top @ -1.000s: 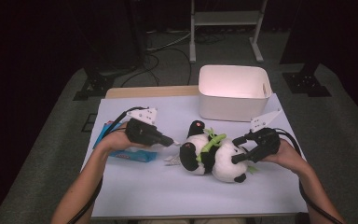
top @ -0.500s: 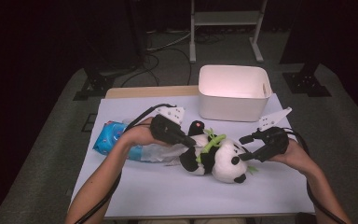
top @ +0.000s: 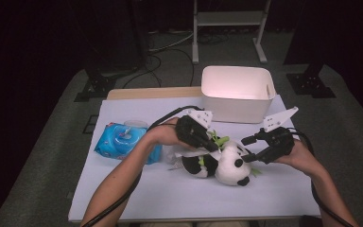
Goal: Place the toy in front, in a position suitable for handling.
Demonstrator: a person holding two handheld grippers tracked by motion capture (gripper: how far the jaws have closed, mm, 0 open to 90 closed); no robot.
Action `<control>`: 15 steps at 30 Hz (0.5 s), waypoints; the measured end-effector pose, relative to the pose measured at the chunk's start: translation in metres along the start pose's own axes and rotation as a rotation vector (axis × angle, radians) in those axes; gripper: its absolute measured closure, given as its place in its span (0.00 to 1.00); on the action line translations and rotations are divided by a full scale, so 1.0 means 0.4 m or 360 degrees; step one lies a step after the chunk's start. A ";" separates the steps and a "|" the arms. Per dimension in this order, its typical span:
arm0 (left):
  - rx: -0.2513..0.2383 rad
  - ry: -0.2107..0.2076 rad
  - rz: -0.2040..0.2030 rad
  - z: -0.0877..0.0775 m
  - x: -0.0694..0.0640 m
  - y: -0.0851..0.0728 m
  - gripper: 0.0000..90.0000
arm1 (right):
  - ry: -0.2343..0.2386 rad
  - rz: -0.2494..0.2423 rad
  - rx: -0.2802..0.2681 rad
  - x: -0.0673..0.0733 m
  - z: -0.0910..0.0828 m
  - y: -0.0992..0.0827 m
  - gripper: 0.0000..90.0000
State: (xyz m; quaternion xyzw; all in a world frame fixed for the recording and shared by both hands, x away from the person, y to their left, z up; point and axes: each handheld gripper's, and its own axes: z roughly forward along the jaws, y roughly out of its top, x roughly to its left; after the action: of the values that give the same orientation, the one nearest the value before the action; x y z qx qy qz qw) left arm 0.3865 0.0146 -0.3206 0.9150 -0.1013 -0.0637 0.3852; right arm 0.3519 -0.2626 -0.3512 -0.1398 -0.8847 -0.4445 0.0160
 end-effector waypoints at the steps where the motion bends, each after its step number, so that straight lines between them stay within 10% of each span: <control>1: 0.0003 -0.0009 0.0001 0.012 0.003 0.009 1.00 | 0.0012 0.0000 -0.0003 0.002 0.004 0.003 0.35; 15: 0.0149 -0.0009 0.0030 0.087 0.023 0.047 1.00 | 0.0173 0.0031 0.0025 0.007 0.053 0.011 0.64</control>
State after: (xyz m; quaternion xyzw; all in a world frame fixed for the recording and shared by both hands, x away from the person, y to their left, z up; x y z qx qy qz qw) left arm 0.3862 -0.0246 -0.3318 0.9309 -0.1139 -0.0578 0.3422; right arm 0.3524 -0.2427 -0.3603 -0.1238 -0.8846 -0.4443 0.0694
